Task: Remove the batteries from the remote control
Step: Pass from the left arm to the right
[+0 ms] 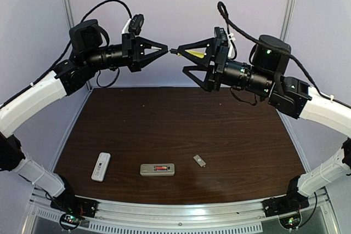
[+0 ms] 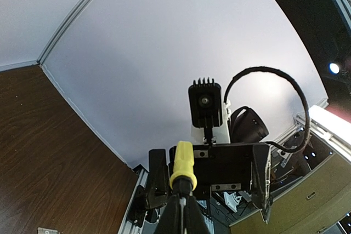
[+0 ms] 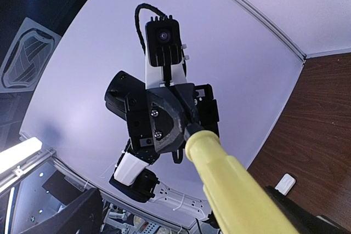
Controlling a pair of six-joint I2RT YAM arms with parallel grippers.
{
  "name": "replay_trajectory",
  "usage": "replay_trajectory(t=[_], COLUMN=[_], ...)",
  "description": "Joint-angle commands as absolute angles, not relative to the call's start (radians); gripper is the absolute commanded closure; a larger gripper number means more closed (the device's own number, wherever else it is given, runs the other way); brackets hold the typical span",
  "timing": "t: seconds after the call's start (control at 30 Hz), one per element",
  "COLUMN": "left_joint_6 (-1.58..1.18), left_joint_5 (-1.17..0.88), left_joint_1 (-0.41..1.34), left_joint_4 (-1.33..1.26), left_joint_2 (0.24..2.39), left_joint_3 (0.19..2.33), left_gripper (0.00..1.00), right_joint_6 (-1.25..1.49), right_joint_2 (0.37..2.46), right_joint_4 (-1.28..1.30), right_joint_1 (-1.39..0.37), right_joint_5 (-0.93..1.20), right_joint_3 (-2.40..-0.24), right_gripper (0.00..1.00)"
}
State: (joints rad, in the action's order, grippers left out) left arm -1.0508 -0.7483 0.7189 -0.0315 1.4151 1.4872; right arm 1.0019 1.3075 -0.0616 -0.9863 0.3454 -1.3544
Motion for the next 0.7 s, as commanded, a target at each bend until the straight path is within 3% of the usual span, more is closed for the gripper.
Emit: replay_trajectory(t=[0.0,0.23,0.67], left_joint_6=[-1.067,-1.082,-1.099], left_joint_5=[-0.776,-0.813,-0.856], left_joint_1=[0.711,0.712,0.716], left_joint_4=[-0.103,-0.098,-0.084], left_joint_2=[1.422,1.424,1.433], left_joint_3=[1.506,1.506,1.503], left_gripper=[1.00,1.00,1.00], right_joint_6=[1.040,1.070,1.101], right_joint_2=[1.318,1.317,1.328], right_joint_4=[-0.144,-0.164,-0.189], right_joint_1=[-0.974,-0.943,-0.916], right_joint_5=[0.375,0.418,0.534], right_joint_3=[-1.351,-1.341,-1.333], right_gripper=[0.00,0.01,0.16])
